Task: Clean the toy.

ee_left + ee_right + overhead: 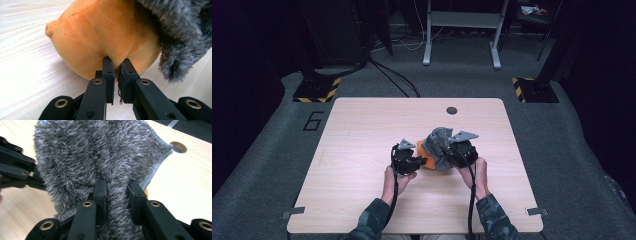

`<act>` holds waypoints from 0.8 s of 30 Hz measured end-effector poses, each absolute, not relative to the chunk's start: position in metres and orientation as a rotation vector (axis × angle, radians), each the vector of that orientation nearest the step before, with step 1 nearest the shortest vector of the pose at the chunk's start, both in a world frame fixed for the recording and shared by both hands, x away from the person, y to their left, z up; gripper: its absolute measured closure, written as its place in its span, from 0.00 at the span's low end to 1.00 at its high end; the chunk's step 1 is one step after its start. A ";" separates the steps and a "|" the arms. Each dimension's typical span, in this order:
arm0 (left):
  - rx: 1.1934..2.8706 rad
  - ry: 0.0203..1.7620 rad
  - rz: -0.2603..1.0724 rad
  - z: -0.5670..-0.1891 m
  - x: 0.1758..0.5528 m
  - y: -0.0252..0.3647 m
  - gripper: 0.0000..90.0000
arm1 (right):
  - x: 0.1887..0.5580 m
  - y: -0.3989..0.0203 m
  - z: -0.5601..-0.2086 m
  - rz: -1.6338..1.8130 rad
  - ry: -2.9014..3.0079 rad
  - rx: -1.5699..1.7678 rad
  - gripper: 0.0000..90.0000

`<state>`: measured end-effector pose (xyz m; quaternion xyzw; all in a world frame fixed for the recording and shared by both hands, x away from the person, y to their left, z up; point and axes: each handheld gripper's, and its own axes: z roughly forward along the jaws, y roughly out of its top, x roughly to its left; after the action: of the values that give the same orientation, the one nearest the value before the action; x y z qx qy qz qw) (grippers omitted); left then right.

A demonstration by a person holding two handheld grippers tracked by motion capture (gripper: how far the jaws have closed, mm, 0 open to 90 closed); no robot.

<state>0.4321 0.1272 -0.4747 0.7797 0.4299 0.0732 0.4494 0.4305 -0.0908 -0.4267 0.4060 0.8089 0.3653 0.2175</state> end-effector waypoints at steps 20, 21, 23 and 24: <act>1.915 1.096 0.174 -0.479 0.434 0.130 0.93 | 0.442 -0.129 -0.458 0.939 2.211 1.293 0.80; 1.910 1.098 0.169 -0.479 0.434 0.131 0.93 | 0.443 -0.130 -0.459 0.930 2.220 1.298 0.80; 1.914 1.094 0.164 -0.479 0.434 0.132 0.93 | 0.445 -0.132 -0.465 0.908 2.219 1.320 0.81; 1.913 1.095 0.166 -0.480 0.434 0.132 0.93 | 0.447 -0.132 -0.468 0.899 2.219 1.327 0.81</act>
<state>0.4342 0.1315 -0.4795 0.7735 0.4424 0.0671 0.4489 0.4468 -0.1322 -0.4679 0.4748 0.7941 0.3219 0.2009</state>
